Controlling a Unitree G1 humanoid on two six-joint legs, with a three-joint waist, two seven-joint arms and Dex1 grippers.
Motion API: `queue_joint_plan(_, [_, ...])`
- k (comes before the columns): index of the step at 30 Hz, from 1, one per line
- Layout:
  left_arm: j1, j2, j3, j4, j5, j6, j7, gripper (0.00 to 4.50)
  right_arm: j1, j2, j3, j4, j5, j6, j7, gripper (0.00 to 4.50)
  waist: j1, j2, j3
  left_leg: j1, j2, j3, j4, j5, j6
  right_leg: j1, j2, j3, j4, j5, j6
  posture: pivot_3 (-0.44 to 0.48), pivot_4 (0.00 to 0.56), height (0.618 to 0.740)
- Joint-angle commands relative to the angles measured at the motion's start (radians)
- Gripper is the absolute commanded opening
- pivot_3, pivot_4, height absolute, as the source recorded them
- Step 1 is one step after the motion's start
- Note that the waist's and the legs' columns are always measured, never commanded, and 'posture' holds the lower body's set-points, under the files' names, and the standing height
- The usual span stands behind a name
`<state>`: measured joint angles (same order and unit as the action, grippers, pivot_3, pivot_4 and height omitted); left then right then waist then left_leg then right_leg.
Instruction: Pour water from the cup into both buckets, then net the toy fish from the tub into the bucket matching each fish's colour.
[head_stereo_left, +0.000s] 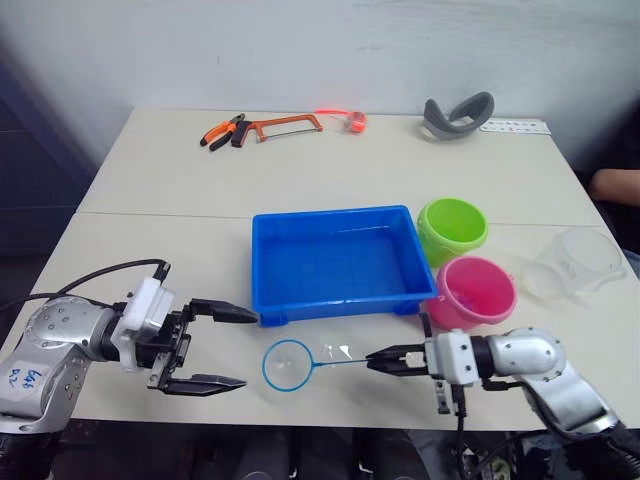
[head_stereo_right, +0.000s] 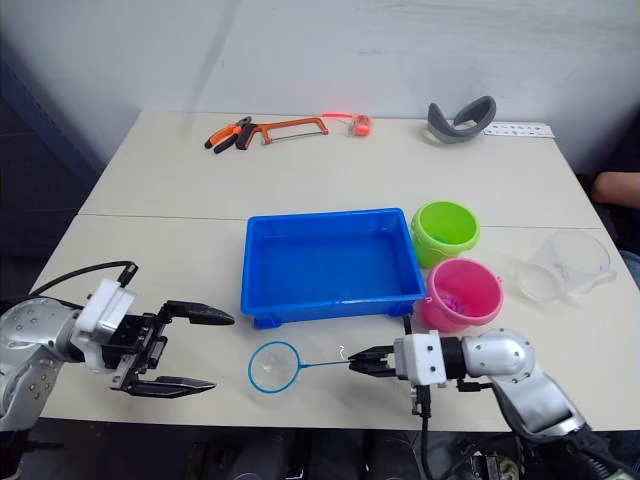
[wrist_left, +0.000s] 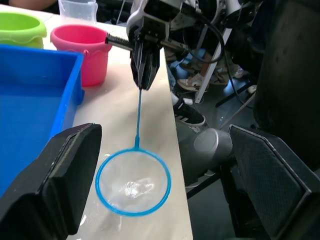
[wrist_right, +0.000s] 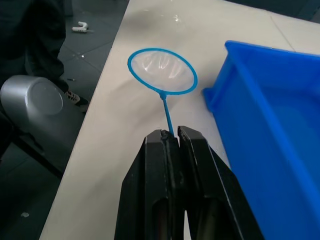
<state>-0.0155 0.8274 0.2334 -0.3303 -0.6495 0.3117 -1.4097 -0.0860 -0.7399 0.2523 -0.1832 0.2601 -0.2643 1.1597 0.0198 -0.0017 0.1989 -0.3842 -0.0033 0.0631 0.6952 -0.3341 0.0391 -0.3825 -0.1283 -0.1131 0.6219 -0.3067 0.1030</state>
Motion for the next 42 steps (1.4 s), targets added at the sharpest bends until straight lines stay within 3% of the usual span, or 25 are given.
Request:
queue_joint_plan(1, [0.023, -0.008, 0.004, 0.026, 0.028, -0.053, 0.008, 4.42, 0.003, 0.026, 0.013, 0.067, -0.062, -0.085, -0.009, 0.00, 0.001, 0.000, 0.000, 0.000, 0.000, 0.000, 0.000, 0.000, 0.000, 0.000, 0.000, 0.000, 0.000, 0.000, 0.000, 0.000, 0.150, 0.740])
queue_joint_plan(9, [0.030, 0.006, -0.012, 0.050, 0.030, -0.066, 0.003, 4.42, -0.049, 0.097, 0.038, 0.259, -0.124, -0.207, -0.011, 0.00, -0.004, 0.000, 0.000, 0.000, 0.000, 0.000, 0.000, 0.000, 0.000, 0.000, 0.000, 0.000, 0.001, 0.000, 0.000, 0.000, 0.150, 0.740])
queue_joint_plan(15, [0.029, 0.026, -0.004, 0.044, 0.011, -0.046, 0.007, 4.42, -0.039, 0.113, 0.028, 0.293, -0.086, -0.207, 0.004, 0.00, -0.006, 0.000, 0.000, 0.000, 0.000, 0.000, -0.001, 0.000, 0.000, 0.000, 0.000, -0.001, 0.001, 0.000, 0.000, 0.000, 0.150, 0.740])
queue_joint_plan(21, [0.032, 0.036, 0.031, 0.058, -0.009, -0.019, 0.022, 4.50, -0.027, 0.106, -0.006, 0.242, -0.022, -0.171, 0.013, 2.16, -0.007, 0.000, 0.000, 0.000, 0.000, -0.001, -0.001, 0.000, 0.000, 0.000, -0.001, -0.001, 0.001, 0.000, 0.000, 0.000, 0.150, 0.740])
queue_joint_plan(26, [0.067, 0.044, 0.097, 0.056, -0.024, -0.003, 0.044, 4.50, 0.027, 0.020, -0.074, 0.089, 0.056, -0.115, 0.036, 4.48, -0.007, 0.002, 0.001, 0.000, 0.000, -0.001, -0.002, 0.000, 0.000, 0.000, -0.001, -0.001, 0.000, 0.000, 0.000, 0.000, 0.150, 0.740])
queue_joint_plan(32, [0.161, 0.044, 0.199, 0.092, 0.079, -0.009, 0.197, 4.50, 0.216, -0.174, -0.320, -0.249, 0.254, 0.101, -0.001, 4.48, 0.003, 0.002, 0.001, 0.001, 0.000, -0.001, -0.004, -0.001, 0.000, 0.001, -0.002, -0.001, -0.002, 0.000, 0.000, 0.000, 0.150, 0.740])
queue_joint_plan(37, [0.242, 0.025, 0.253, 0.156, 0.167, -0.121, 0.242, 4.50, 0.378, -0.233, -0.573, -0.271, 0.248, 0.220, -0.040, 4.48, 0.004, 0.001, 0.000, 0.010, 0.000, 0.001, -0.011, -0.003, 0.000, 0.008, -0.002, 0.001, -0.011, 0.000, 0.000, 0.000, 0.150, 0.740])
queue_joint_plan(42, [0.234, 0.010, 0.240, 0.284, 0.204, -0.228, 0.230, 4.50, 0.488, -0.180, -0.780, -0.236, 0.283, 0.164, 0.031, 4.48, 0.007, 0.001, 0.000, 0.011, 0.000, 0.001, -0.014, -0.004, -0.001, 0.008, -0.002, 0.002, -0.011, 0.000, -0.001, 0.000, 0.150, 0.740])
